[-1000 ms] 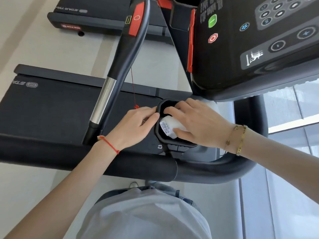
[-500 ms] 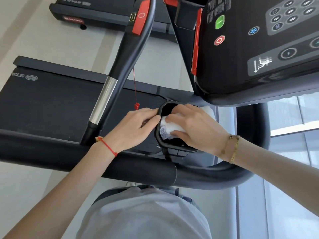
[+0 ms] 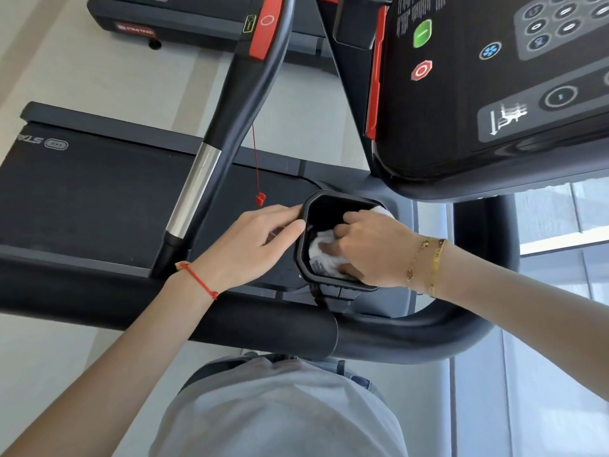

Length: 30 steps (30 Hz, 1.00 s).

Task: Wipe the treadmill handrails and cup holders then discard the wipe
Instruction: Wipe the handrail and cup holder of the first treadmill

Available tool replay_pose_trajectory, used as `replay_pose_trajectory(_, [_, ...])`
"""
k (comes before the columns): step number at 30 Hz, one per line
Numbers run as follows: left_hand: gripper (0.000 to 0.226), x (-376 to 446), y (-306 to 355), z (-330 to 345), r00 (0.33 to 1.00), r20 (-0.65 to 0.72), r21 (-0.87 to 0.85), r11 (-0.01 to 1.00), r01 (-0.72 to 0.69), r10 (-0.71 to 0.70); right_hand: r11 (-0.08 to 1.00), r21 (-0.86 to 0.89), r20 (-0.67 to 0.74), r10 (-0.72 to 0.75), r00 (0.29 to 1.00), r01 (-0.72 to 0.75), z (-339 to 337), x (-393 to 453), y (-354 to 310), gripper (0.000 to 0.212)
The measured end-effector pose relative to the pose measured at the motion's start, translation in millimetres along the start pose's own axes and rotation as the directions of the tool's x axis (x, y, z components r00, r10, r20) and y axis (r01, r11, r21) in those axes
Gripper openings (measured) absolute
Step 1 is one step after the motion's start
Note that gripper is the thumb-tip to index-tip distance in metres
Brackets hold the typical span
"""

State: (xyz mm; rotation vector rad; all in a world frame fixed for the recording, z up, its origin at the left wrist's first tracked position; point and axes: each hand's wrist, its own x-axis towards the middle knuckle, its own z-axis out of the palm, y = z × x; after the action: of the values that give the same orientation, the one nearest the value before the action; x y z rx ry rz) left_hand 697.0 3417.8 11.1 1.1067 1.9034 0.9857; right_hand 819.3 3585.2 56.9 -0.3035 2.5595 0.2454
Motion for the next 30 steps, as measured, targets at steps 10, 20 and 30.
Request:
replay_pose_trajectory(10, [0.039,1,-1,1,1.000,0.000,0.011,1.000,-0.022,0.022,0.984,0.065,-0.035,0.169,0.985,-0.167,-1,12,-11,0.037])
replay_pose_trajectory(20, [0.037,1,-1,-4,0.999,0.041,0.029,0.999,-0.023,0.022,0.954,0.225,-0.052,0.216,0.975,-0.199,-12,-12,-12,0.027])
replay_pose_trajectory(30, [0.045,-12,6,-13,0.985,-0.169,0.145,0.989,-0.023,0.047,0.662,0.717,-0.401,0.649,0.647,-0.219,-11,-47,-64,0.045])
